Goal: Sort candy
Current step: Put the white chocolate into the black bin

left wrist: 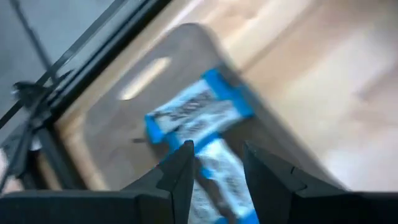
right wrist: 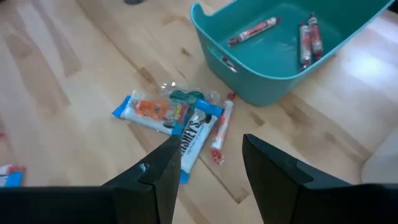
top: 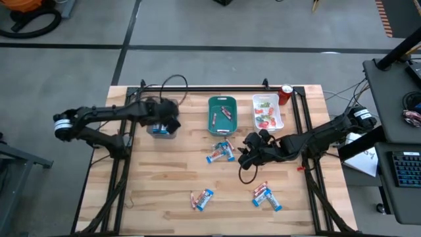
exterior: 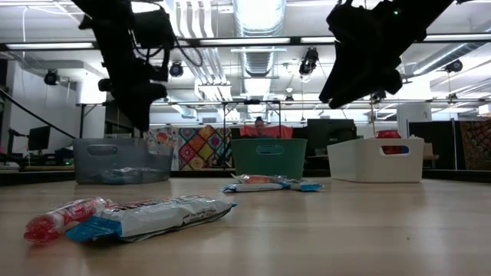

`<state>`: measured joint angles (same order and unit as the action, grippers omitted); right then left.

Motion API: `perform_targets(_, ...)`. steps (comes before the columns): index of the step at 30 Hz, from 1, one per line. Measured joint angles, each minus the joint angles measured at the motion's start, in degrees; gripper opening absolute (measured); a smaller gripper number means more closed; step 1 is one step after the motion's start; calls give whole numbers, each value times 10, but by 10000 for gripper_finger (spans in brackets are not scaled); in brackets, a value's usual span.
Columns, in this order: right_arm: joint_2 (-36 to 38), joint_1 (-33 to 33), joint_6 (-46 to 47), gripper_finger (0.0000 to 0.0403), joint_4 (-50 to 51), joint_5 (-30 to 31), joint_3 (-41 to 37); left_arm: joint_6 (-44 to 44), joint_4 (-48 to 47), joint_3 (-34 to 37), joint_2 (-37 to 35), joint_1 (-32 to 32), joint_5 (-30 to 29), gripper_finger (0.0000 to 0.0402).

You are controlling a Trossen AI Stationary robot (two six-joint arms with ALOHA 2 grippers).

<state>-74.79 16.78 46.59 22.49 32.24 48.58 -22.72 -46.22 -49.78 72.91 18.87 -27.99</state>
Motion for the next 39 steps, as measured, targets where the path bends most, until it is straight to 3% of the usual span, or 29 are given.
perform_targets(9, 0, 20, 6, 164, -57, -62, 0, -48, 65, 0, -27, -229, -1, 119)
perform_targets(13, -2, 26, 66, 164, -73, -104, 0, -40, 124, 2, -25, -337, -2, 119)
perform_targets(20, -29, 27, 110, 164, -71, -171, 1, 2, 262, 19, 6, -476, -72, 120)
perform_targets(25, -71, 27, 139, 164, -72, -235, 2, 1, 299, 19, 32, -512, -108, 120)
perform_targets(31, -121, 27, 150, 164, -59, -324, 18, -3, 304, 19, 58, -512, -113, 120)
perform_targets(39, -152, 27, 149, 164, 5, -370, 61, 2, 338, 18, 62, -511, -136, 120)
